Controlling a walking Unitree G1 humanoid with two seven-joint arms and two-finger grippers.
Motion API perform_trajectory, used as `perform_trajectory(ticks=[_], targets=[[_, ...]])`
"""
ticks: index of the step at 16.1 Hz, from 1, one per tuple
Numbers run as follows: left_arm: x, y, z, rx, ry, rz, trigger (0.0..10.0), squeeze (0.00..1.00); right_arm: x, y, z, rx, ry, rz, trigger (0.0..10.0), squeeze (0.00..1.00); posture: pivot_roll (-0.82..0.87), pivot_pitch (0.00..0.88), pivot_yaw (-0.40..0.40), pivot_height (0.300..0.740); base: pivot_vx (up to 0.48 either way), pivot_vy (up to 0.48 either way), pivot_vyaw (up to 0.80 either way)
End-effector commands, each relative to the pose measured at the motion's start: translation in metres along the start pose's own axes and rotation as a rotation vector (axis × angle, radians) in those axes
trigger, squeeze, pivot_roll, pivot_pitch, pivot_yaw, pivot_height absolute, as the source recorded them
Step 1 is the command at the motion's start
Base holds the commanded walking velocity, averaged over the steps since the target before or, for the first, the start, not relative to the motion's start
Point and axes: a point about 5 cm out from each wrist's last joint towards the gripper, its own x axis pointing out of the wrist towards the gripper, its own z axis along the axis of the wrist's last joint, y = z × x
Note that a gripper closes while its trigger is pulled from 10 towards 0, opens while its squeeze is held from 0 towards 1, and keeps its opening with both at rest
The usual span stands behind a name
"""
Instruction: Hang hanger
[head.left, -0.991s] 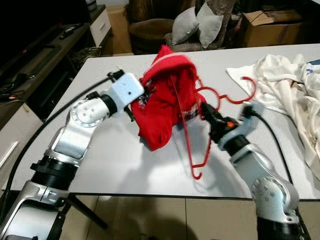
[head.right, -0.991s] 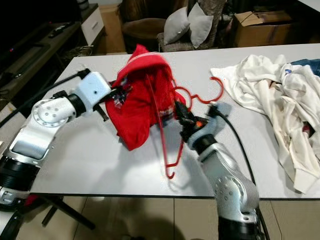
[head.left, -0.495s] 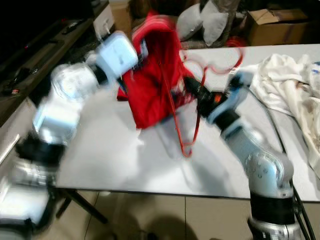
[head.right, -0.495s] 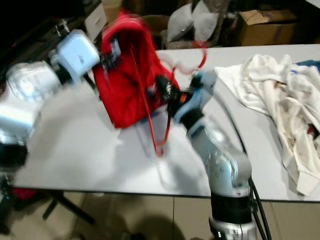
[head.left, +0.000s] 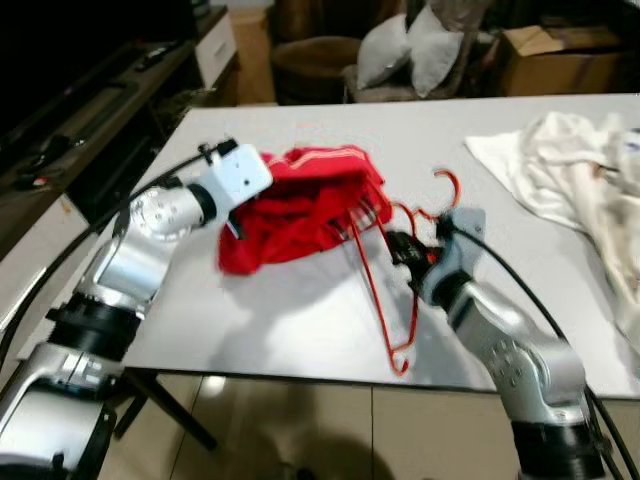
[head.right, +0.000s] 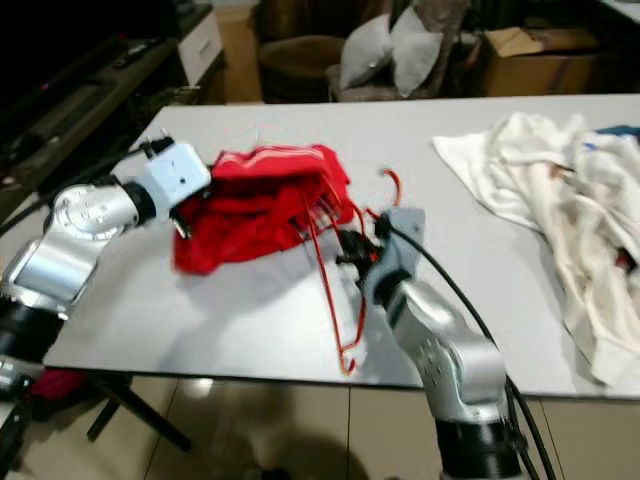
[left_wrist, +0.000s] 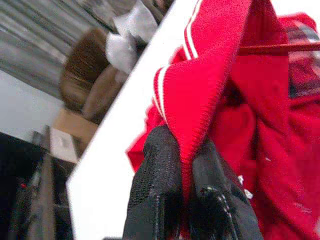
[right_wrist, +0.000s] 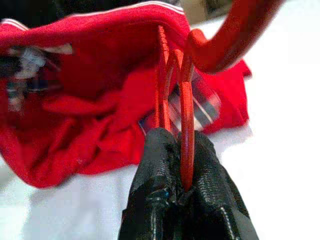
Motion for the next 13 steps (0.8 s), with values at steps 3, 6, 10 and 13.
perform_trajectory(ticks=[3,6,10,13], targets=[[-0.004,0.042,0.020,0.072,-0.036,0.151,0.0,0.00,0.018,0.013,0.050,-0.121,-0.222,0.087,10.0,0.00,-0.16,0.000,0.144,0.740,0.000,0.000,0.00],[-0.015,0.062,0.035,0.096,-0.085,0.214,0.0,0.00,0.009,0.006,0.088,0.089,-0.429,0.103,10.0,0.00,-0.16,0.000,0.137,0.740,0.000,0.000,0.00],[-0.013,0.036,0.038,0.094,-0.115,0.128,0.0,0.00,0.026,0.002,0.019,0.384,-0.135,0.103,10.0,0.00,-0.12,0.000,0.125,0.740,0.000,0.000,0.00],[-0.014,0.023,0.038,0.094,-0.117,0.088,0.0,0.00,0.032,0.020,0.015,0.512,-0.125,0.178,10.0,0.00,-0.09,0.000,0.133,0.740,0.000,0.000,0.00]])
